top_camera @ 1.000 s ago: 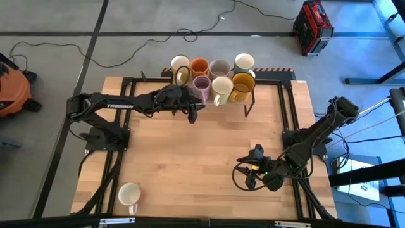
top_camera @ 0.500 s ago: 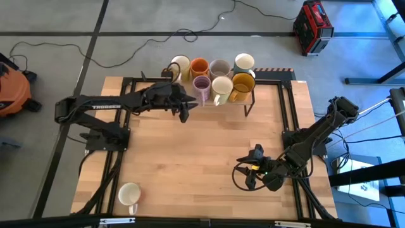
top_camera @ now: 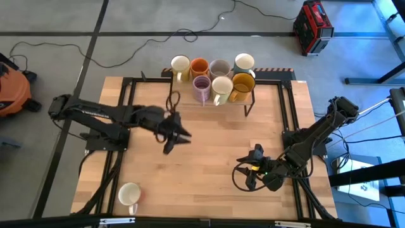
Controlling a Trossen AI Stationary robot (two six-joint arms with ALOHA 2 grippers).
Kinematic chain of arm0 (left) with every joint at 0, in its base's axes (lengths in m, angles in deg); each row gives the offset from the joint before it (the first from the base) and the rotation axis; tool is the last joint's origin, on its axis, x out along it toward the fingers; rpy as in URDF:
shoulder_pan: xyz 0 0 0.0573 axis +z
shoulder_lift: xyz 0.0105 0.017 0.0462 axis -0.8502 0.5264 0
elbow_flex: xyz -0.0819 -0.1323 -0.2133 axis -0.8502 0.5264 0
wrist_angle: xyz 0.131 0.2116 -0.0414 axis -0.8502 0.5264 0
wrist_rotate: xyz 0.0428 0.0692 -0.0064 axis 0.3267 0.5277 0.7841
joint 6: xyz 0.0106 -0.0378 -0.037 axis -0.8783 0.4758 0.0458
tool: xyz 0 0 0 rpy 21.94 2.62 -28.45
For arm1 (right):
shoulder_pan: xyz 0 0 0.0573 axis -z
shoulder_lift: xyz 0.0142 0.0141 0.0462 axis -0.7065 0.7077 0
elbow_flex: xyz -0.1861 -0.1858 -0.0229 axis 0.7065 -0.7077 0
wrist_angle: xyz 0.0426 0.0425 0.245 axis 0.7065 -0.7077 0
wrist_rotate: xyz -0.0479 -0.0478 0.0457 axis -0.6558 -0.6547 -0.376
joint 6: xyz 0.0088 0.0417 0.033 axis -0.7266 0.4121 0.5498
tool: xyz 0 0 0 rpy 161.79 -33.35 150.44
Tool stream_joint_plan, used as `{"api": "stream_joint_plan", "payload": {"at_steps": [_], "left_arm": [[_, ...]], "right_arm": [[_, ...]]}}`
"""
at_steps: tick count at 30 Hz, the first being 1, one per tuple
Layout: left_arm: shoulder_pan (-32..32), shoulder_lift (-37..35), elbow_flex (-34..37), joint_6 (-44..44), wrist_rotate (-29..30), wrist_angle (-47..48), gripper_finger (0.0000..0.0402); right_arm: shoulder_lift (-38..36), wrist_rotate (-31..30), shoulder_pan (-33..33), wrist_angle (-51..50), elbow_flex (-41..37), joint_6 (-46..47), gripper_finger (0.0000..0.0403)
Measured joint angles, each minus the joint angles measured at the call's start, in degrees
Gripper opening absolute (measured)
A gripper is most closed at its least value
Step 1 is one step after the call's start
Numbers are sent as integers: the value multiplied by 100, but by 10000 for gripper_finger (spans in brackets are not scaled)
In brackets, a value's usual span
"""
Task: Place coffee mugs
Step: Put the red mug on the shelf
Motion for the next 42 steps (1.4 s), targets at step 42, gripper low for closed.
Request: {"api": "stream_joint_plan", "payload": {"at_steps": [42], "left_arm": [[-5235, 1051, -1235, 5034, 517, 5198, 137]], "right_arm": [[0, 311, 2, -35, 0, -454, 160]]}}
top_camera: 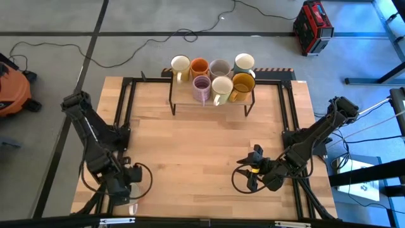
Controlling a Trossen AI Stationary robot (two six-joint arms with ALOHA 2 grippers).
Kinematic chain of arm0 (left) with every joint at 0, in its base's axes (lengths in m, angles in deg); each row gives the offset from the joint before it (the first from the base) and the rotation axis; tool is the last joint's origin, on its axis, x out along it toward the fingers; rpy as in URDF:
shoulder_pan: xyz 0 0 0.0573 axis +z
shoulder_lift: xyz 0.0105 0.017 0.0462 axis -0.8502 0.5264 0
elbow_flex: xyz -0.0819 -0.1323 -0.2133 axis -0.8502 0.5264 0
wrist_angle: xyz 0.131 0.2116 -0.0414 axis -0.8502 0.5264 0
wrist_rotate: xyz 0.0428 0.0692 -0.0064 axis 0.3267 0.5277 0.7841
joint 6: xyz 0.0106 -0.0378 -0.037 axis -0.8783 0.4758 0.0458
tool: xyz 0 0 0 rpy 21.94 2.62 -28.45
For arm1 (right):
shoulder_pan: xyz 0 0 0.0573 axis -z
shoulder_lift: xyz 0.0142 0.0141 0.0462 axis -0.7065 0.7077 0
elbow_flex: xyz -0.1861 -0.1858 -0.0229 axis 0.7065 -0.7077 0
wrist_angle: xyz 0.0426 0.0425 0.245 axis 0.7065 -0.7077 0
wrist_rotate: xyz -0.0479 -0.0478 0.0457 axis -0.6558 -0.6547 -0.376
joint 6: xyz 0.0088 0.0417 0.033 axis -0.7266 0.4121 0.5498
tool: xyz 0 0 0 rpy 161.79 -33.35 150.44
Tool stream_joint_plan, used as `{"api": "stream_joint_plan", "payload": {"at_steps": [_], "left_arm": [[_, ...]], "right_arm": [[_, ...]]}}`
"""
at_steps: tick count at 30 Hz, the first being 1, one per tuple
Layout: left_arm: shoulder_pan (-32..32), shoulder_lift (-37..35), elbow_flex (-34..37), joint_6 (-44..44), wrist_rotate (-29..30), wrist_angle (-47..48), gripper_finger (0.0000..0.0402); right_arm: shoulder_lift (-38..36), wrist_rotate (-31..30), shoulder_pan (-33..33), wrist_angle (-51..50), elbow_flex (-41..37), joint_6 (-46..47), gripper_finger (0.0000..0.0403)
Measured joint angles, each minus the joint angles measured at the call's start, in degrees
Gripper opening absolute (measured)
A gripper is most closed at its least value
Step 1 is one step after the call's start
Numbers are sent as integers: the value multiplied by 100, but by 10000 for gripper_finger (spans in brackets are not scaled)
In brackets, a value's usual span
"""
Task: Place coffee mugs
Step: Put the red mug on the shelf
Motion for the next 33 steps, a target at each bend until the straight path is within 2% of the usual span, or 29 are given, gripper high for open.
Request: {"api": "stream_joint_plan", "payload": {"at_steps": [8, 16, 33], "left_arm": [[0, 494, -35, -262, -13, 278, 137], [9, 492, -13, -144, 212, 410, 137], [55, 518, -2, -105, -37, 395, 137]], "right_arm": [[0, -10, 0, 4, 0, 106, 160], [0, -8, 0, 5, 0, 122, 160], [0, -7, 0, 45, 0, 122, 160]]}}
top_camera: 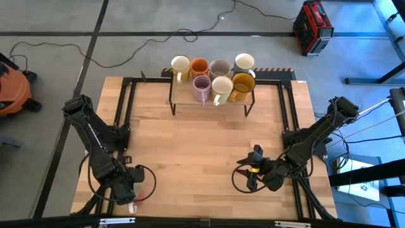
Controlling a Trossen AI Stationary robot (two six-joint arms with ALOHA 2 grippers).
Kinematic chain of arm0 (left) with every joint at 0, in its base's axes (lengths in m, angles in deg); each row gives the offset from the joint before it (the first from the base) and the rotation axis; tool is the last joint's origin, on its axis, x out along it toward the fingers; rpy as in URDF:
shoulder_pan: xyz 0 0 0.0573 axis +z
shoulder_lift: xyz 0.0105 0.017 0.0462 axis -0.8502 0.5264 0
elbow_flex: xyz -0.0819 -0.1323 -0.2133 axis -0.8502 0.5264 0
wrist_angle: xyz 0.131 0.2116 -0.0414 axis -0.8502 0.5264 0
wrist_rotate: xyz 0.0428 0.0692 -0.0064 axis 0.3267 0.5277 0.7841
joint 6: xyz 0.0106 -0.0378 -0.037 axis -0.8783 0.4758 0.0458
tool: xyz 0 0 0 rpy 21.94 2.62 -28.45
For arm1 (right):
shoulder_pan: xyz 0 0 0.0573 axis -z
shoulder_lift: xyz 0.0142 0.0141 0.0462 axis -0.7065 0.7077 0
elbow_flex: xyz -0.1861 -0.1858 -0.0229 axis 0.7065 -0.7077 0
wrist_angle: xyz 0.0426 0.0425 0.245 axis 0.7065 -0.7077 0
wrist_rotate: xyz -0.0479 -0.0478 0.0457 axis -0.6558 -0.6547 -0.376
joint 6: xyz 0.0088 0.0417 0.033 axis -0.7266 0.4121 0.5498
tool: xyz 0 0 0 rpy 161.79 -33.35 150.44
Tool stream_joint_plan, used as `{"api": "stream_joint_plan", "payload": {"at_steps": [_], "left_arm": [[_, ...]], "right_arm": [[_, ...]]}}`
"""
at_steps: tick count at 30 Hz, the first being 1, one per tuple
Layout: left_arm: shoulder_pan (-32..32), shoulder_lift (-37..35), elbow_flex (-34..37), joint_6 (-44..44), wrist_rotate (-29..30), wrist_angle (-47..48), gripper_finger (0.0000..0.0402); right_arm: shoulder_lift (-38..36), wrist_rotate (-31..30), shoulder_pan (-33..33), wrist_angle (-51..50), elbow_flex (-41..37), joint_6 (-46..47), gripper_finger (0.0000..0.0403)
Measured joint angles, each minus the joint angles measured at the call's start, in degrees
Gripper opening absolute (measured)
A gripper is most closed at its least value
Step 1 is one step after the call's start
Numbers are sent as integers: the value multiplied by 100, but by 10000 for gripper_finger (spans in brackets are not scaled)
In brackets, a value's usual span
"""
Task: Place coffee mugs
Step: Put the red mug on the shelf
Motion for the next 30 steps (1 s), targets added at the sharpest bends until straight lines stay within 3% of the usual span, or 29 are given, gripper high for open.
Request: {"api": "stream_joint_plan", "payload": {"at_steps": [17, 30], "left_arm": [[0, -4, -242, 0, 111, 76, 132], [-15, 7, -111, -350, -148, -148, 131]], "right_arm": [[0, -9, -1, -5, 0, -4, 160], [0, 5, -1, -11, 0, -26, 160]]}}
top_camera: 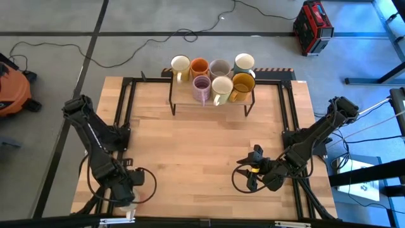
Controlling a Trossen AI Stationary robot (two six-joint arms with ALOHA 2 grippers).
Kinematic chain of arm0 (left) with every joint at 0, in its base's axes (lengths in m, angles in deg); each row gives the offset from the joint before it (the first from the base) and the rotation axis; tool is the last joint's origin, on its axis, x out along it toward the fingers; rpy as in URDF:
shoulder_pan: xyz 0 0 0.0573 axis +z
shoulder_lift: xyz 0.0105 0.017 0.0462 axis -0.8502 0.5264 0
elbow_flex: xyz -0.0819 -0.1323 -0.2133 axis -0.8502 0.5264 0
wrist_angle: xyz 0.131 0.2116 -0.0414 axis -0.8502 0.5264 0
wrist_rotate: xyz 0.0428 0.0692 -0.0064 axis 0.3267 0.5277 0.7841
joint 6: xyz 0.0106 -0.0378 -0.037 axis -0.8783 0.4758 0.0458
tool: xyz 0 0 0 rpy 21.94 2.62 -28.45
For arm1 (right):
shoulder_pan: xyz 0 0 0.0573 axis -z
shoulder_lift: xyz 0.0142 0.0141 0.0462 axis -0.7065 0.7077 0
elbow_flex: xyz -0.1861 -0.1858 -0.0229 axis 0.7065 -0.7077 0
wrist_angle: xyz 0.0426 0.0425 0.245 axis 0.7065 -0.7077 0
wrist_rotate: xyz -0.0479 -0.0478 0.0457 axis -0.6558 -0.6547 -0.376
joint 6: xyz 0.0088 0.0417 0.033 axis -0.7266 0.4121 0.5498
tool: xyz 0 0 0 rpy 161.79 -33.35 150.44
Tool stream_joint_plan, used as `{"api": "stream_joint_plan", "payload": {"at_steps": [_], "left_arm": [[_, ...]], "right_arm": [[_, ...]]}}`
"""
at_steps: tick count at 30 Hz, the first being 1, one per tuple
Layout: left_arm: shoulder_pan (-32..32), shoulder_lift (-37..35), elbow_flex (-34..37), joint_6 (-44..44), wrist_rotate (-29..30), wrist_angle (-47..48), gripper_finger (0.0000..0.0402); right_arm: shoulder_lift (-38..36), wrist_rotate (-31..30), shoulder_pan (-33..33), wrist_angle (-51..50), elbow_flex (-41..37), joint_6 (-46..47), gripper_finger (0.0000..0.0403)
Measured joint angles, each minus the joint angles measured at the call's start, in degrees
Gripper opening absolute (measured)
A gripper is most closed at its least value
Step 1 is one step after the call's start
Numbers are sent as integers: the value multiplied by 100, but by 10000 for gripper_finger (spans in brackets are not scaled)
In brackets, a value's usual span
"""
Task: Place coffee mugs
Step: Put the red mug on the shelf
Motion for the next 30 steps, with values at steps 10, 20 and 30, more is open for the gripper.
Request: {"api": "stream_joint_plan", "payload": {"at_steps": [10, 20, 30], "left_arm": [[-31, 64, 254, -271, -125, -269, 131], [18, 514, 462, -835, -129, -622, 97], [861, 555, 386, -1941, 92, -429, 20]], "right_arm": [[0, -90, 1, -18, 0, -5, 160], [0, -165, -1, -39, 0, -6, 160], [0, -209, -1, -35, 0, 18, 160]]}}
